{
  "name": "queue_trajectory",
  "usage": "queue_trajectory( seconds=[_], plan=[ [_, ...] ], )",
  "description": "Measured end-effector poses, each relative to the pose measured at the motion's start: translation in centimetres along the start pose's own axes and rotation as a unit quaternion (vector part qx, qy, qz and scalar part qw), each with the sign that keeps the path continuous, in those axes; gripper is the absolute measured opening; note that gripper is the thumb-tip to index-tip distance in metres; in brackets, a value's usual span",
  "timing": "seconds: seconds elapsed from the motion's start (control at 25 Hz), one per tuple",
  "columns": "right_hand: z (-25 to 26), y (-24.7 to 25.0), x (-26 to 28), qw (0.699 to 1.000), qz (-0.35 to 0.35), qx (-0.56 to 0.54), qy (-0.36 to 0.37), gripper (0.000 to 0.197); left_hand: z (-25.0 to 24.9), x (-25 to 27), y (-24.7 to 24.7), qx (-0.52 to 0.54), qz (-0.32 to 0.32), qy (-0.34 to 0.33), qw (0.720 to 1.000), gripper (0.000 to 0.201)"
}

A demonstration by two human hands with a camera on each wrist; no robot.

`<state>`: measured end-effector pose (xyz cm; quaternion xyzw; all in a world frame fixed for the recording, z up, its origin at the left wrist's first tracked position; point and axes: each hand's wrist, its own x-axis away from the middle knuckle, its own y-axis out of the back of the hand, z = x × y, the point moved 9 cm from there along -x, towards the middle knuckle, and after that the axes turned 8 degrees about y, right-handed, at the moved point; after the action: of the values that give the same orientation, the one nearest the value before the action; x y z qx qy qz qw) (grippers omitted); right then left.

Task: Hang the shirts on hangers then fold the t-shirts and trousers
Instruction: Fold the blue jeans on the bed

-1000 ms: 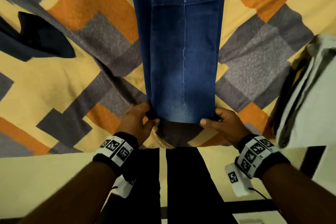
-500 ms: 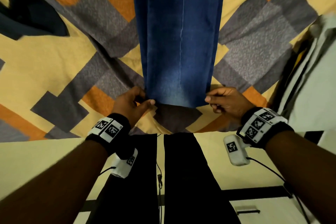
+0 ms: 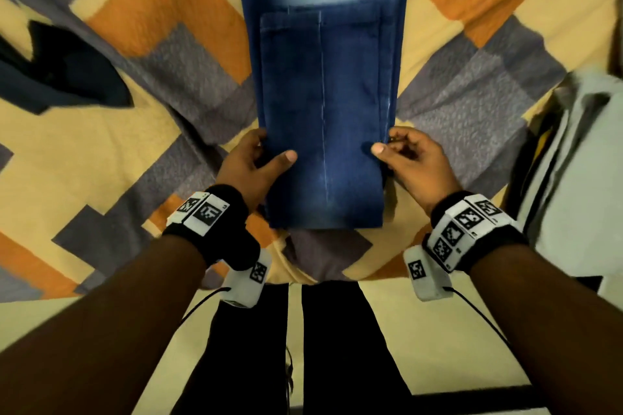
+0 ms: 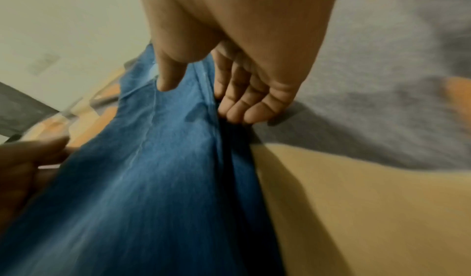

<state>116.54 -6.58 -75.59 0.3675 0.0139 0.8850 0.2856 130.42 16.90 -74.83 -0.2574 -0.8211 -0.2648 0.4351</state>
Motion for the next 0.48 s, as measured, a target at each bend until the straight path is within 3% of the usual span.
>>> queue_trajectory(
  seconds=[0.16, 0.32, 0.48],
  plan=[
    [6.1, -1.2, -5.9, 0.990, -0.075, 0.051, 0.109, 0.044, -7.9, -4.6, 1.2, 0.016, -0.087, -0.075, 0.993, 0.043],
    [9.0, -1.6, -7.7, 0.973, -0.092, 0.083, 0.193, 0.038, -12.3, -7.0, 1.7, 0.064, -0.085, -0.117, 0.987, 0.021],
    [12.2, -0.7, -8.7, 0.962, -0.105, 0.006, 0.251, 0.038, -16.2, -7.7, 3.1, 0.106, -0.078, -0.174, 0.976, 0.026]
  ],
)
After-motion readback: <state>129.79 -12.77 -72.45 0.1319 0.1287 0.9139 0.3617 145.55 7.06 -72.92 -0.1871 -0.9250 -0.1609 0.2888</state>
